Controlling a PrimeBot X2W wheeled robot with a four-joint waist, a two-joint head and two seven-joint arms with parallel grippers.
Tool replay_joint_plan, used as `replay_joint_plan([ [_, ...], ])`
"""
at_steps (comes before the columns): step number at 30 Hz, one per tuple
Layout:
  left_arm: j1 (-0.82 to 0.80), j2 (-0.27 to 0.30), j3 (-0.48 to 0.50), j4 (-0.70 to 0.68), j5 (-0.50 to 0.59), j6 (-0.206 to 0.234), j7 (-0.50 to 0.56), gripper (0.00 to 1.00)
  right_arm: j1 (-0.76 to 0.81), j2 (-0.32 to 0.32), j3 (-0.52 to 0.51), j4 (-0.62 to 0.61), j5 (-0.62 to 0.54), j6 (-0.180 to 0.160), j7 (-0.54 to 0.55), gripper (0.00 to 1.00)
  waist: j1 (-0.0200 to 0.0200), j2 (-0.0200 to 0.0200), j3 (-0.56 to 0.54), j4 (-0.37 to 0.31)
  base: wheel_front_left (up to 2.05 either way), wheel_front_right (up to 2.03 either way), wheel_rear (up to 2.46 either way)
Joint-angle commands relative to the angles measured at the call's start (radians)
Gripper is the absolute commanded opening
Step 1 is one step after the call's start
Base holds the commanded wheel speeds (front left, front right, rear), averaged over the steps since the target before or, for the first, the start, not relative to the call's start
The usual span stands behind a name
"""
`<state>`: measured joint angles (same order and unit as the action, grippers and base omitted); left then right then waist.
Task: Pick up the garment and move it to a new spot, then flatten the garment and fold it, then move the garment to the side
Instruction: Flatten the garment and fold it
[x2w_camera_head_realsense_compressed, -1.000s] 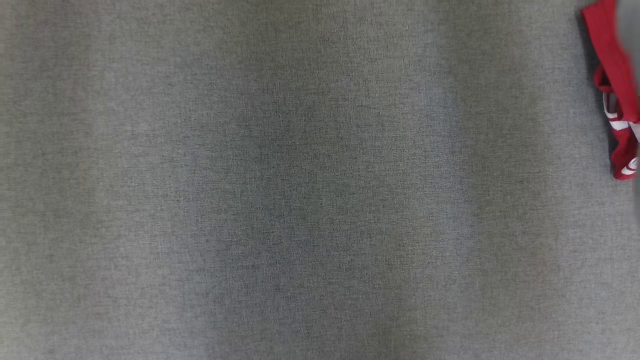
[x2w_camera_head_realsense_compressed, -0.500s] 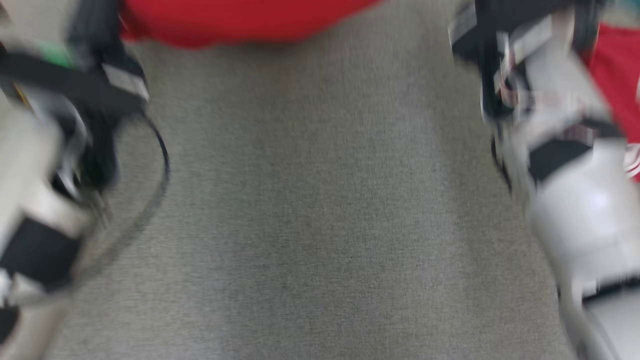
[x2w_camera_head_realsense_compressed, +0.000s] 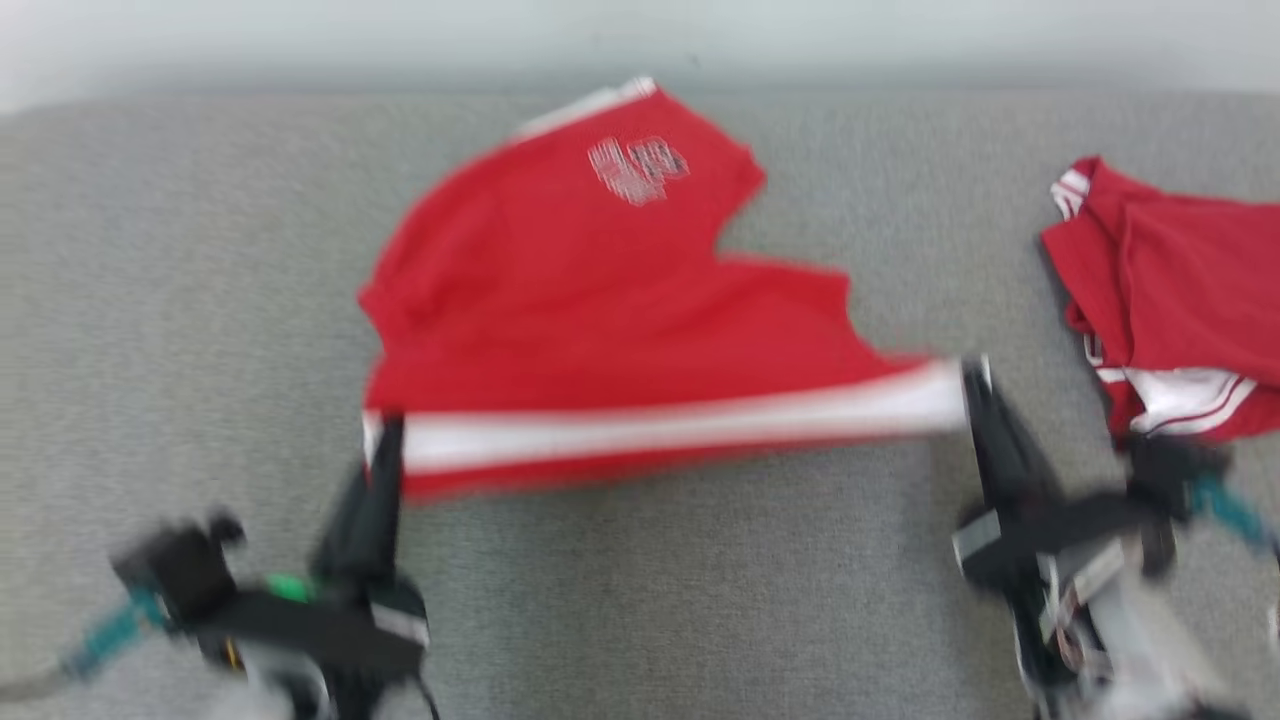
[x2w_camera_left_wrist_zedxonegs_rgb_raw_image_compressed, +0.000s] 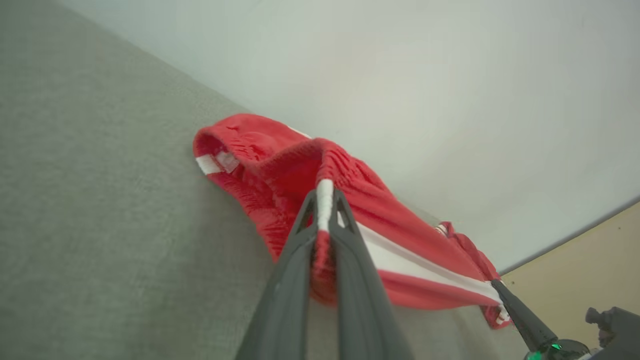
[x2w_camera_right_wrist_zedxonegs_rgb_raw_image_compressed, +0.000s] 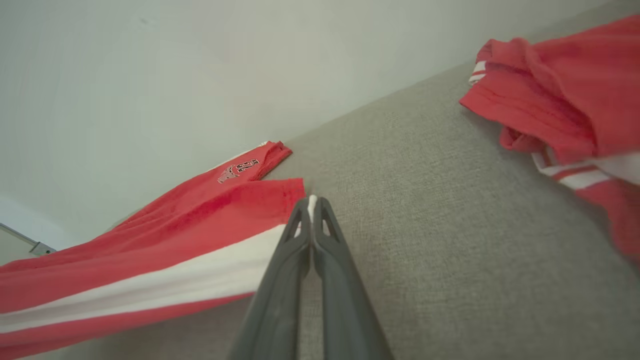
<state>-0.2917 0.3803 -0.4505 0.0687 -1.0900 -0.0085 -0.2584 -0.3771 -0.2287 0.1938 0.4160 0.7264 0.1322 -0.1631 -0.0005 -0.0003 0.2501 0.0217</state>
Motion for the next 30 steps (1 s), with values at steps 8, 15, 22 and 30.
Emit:
replay_joint_plan([
  [8,0.216,-0.042,0.055,-0.003,0.095,0.022,-0.008,0.0,0.357,0.071,-0.129,-0.255,-0.084,-0.003,0.135,0.0,0.0005,0.0003,-0.073,0.062,0.0,0.0,0.0],
  [15,0.312,-0.092,0.088,0.021,0.143,-0.005,-0.007,0.0,0.553,0.152,-0.234,-0.474,-0.148,-0.003,0.252,0.0,0.0005,0.0003,-0.078,0.078,0.0,0.0,0.0],
  [22,0.283,-0.142,0.142,0.009,0.179,-0.044,-0.007,0.0,0.49,0.166,-0.238,-0.545,-0.22,-0.003,0.282,0.0,0.0005,0.0003,-0.065,0.084,0.0,0.0,0.0],
  [30,0.128,-0.175,0.167,0.012,0.182,-0.085,0.001,0.0,0.188,0.106,-0.213,-0.45,-0.279,-0.003,0.303,0.0,0.0005,0.0003,-0.01,0.12,0.0,0.0,0.0],
])
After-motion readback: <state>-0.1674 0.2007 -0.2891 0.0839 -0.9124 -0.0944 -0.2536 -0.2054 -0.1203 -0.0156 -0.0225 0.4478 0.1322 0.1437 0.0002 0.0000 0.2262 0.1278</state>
